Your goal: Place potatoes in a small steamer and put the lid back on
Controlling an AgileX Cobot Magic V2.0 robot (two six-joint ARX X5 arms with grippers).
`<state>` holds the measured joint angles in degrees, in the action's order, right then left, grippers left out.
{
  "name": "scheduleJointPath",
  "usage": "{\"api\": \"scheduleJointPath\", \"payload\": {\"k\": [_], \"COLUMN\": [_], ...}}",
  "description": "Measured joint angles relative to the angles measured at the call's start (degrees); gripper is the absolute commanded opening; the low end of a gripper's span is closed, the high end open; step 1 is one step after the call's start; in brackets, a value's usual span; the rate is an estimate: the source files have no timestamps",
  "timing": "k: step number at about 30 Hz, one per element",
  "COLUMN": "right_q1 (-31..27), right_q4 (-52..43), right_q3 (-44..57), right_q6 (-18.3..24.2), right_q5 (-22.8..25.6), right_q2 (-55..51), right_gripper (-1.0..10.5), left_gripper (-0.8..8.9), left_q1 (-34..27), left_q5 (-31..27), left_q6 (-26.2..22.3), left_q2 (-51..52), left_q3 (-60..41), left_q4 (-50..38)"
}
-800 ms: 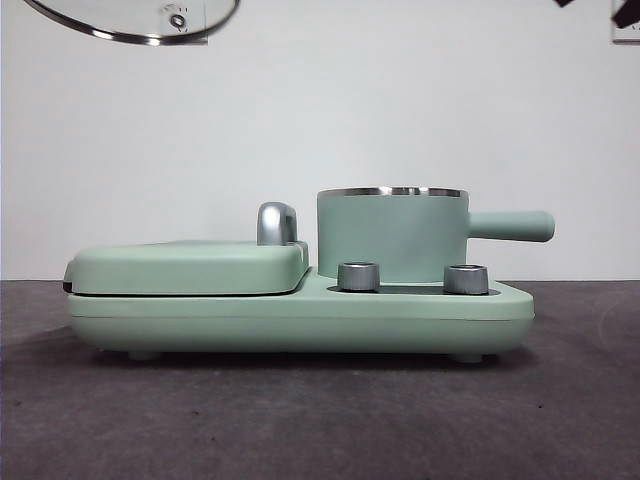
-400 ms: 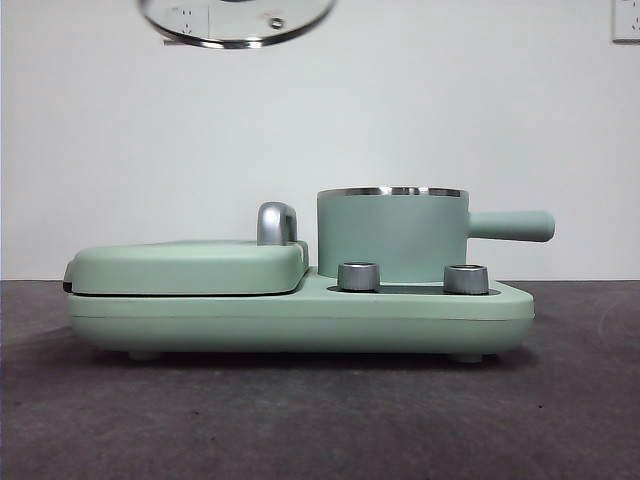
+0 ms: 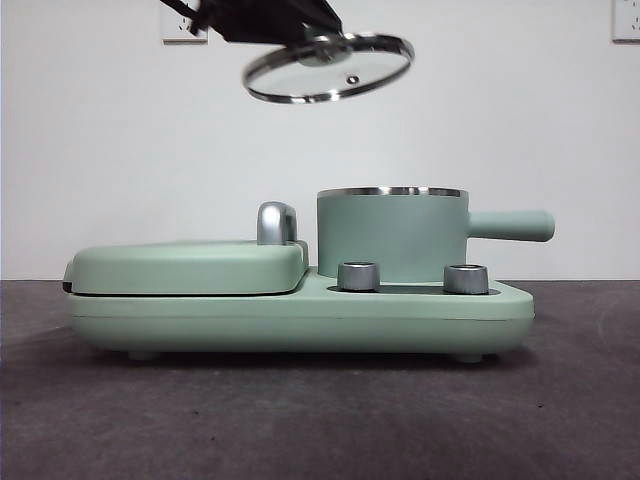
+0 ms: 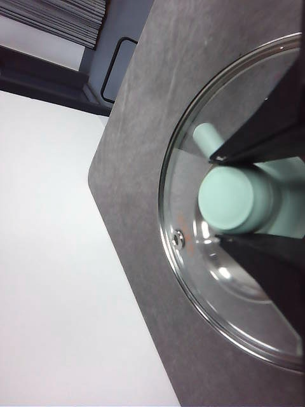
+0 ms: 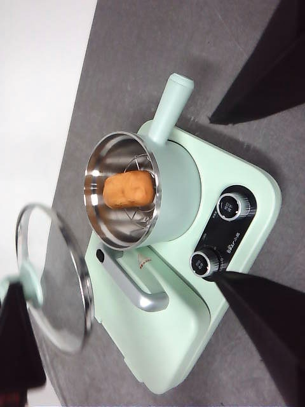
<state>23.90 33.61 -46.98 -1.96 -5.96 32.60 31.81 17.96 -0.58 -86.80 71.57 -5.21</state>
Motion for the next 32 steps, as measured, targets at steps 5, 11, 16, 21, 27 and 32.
{"api": "scheduleJointPath", "payload": {"k": [5,11,16,21,27,32], "right_q1": [0.0,0.0,0.0,0.0,0.0,0.0], "right_q4": [0.0,0.0,0.0,0.0,0.0,0.0], "right_q3": [0.0,0.0,0.0,0.0,0.0,0.0], "right_q6": [0.0,0.0,0.0,0.0,0.0,0.0], "right_q5": [0.0,0.0,0.0,0.1,1.6,2.6], "right_q2": [0.0,0.0,0.0,0.0,0.0,0.0], "right_gripper": [3.6,3.6,3.6,3.6,3.6,3.6], "left_gripper": [0.1,0.1,0.1,0.1,0.1,0.1], "left_q1": [0.3,0.3,0.4,0.4,0.7,1.4], "left_q5": [0.0,0.0,-0.1,0.0,0.6,1.3], "left_q6": [0.0,-0.1,-2.0,-3.5,-4.2,-4.3], "left_q2": [-6.4,-13.9,-18.4,-20.9,-22.5,-23.3], "left_q3": [6.8,12.9,15.0,15.6,15.6,15.6], "left_q4": [-0.9,-0.9,-0.5,-0.6,-0.6,-0.4]}}
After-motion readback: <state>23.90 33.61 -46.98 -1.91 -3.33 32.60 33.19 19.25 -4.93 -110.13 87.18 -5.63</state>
